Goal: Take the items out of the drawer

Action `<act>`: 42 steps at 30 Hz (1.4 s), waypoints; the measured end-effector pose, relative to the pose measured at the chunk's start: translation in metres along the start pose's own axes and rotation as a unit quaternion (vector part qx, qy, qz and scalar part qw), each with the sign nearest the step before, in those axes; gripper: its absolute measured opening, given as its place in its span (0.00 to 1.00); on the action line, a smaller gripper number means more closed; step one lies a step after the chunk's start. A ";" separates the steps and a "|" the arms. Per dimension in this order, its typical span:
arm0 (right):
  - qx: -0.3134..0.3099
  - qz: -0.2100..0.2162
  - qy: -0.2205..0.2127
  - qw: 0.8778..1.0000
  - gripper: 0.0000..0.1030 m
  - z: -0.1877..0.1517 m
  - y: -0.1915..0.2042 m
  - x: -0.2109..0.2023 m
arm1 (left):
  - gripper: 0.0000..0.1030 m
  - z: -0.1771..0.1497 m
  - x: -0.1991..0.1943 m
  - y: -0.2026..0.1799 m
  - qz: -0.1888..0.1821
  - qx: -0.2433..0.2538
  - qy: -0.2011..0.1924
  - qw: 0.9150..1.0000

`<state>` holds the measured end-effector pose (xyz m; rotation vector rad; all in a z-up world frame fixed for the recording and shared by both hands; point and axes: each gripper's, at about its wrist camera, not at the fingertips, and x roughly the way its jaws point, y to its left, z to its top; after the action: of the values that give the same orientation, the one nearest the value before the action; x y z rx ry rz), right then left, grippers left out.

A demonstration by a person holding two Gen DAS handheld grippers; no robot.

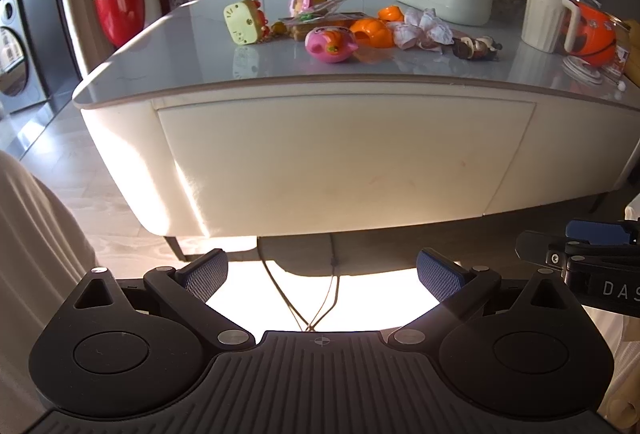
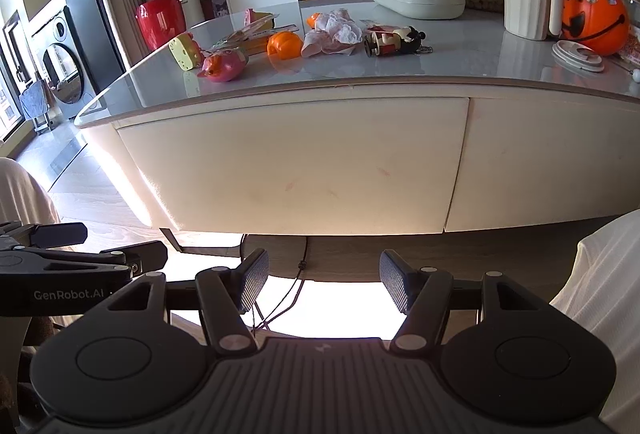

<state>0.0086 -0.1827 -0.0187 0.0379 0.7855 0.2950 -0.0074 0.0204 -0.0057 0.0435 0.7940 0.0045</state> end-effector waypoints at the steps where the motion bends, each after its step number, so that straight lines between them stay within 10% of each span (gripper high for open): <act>1: 0.000 0.000 -0.001 1.000 0.60 0.000 0.000 0.000 | 1.00 0.000 0.000 0.000 0.000 0.001 0.000 1.000; 42: 0.001 0.006 -0.008 1.000 0.60 0.000 0.000 -0.004 | 1.00 0.001 -0.007 -0.003 -0.002 -0.001 -0.014 1.000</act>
<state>0.0062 -0.1842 -0.0165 0.0470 0.7708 0.3057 -0.0120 0.0170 -0.0001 0.0398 0.7670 0.0015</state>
